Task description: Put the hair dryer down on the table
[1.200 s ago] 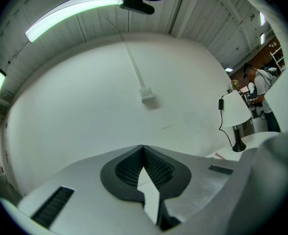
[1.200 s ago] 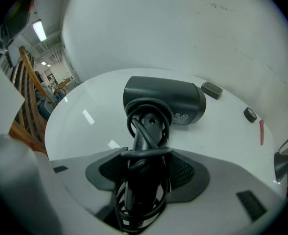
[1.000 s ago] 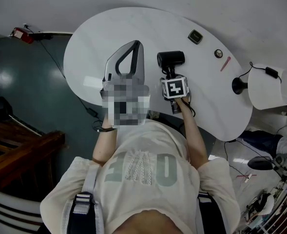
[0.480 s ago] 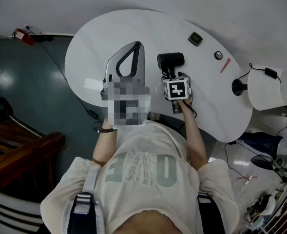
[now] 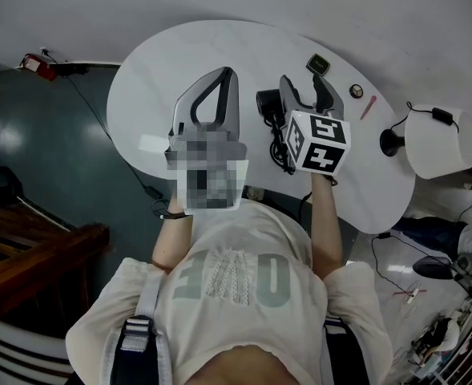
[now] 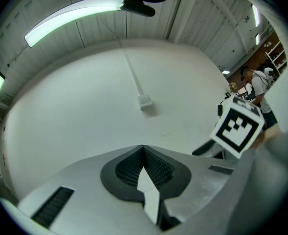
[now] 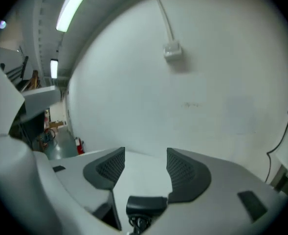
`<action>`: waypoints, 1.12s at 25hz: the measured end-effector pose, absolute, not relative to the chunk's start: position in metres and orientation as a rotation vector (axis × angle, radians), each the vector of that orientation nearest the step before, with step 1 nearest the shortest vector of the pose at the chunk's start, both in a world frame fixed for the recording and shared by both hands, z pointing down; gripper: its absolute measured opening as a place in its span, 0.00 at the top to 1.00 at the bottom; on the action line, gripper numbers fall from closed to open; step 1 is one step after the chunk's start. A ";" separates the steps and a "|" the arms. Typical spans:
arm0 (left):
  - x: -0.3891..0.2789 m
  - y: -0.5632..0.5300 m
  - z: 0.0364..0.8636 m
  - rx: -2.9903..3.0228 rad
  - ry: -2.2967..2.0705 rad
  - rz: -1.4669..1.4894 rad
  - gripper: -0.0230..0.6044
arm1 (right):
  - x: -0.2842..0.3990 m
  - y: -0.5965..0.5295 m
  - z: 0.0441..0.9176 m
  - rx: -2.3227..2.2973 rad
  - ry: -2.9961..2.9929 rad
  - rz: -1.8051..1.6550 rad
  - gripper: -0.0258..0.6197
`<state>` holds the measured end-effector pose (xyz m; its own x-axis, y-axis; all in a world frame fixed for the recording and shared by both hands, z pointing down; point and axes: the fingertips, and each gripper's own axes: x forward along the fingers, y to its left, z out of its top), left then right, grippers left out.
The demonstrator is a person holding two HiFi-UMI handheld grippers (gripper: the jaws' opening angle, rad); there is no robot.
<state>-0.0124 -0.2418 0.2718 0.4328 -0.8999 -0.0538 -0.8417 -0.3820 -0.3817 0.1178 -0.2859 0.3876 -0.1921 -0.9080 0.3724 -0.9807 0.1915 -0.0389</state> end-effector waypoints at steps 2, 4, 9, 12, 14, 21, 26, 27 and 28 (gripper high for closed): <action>-0.012 -0.240 0.267 -2.337 1.480 -0.219 0.95 | 0.121 -0.282 0.332 1.930 -2.288 0.243 0.57; -0.011 -0.238 0.264 -2.336 1.475 -0.210 0.95 | 0.123 -0.272 0.288 2.023 -2.352 0.094 0.67; -0.009 -0.235 0.254 -2.332 1.465 -0.197 0.95 | 0.128 -0.239 0.223 2.177 -2.397 -0.246 0.95; -0.011 -0.233 0.247 -2.330 1.464 -0.185 0.95 | 0.127 -0.223 0.211 2.212 -2.394 -0.331 0.95; -0.012 -0.232 0.242 -2.331 1.465 -0.173 0.95 | 0.127 -0.214 0.210 2.224 -2.388 -0.364 0.95; -0.014 -0.229 0.234 -2.354 1.473 -0.128 0.95 | 0.126 -0.204 0.233 2.206 -2.396 -0.313 0.96; -0.012 -0.228 0.230 -2.368 1.472 -0.097 0.95 | 0.123 -0.204 0.245 2.167 -2.381 -0.270 0.96; -0.012 -0.228 0.230 -2.370 1.472 -0.093 0.95 | 0.123 -0.203 0.245 2.163 -2.383 -0.268 0.96; -0.012 -0.228 0.230 -2.373 1.473 -0.090 0.95 | 0.123 -0.203 0.245 2.160 -2.386 -0.266 0.96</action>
<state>-0.0116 -0.2278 0.2299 0.4590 -0.8794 -0.1263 -0.8574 -0.4012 -0.3223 0.1227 -0.2030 0.2453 -0.1029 -0.9793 -0.1746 -0.9937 0.0932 0.0629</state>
